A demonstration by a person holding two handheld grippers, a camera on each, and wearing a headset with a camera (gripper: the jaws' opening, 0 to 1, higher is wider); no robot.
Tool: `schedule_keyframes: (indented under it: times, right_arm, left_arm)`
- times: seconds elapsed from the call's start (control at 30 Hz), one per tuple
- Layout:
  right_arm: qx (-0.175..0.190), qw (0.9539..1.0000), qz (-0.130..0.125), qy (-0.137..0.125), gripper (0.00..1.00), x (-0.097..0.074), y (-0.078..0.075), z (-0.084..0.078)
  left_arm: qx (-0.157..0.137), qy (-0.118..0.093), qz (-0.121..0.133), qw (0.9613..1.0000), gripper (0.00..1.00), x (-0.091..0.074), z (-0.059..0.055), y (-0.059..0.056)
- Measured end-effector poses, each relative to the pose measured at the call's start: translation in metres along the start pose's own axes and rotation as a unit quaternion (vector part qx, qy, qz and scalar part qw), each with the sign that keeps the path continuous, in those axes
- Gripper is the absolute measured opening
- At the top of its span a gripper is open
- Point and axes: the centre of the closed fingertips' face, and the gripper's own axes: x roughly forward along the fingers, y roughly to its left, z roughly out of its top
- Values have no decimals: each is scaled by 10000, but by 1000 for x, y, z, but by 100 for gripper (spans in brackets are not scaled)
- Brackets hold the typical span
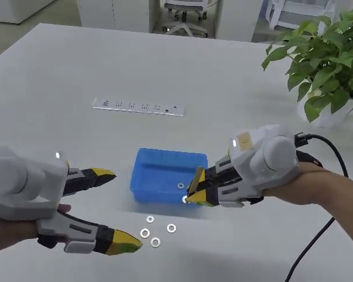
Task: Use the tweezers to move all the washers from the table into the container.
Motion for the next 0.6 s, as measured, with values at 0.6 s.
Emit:
schedule_keyframes:
  times: [0.6]
  right_arm:
    - [-102, 9998, -123, -114, 9, 10, -39, 11]
  left_arm:
    - [-118, 67, 164, 9998, 99, -7, -10, 10]
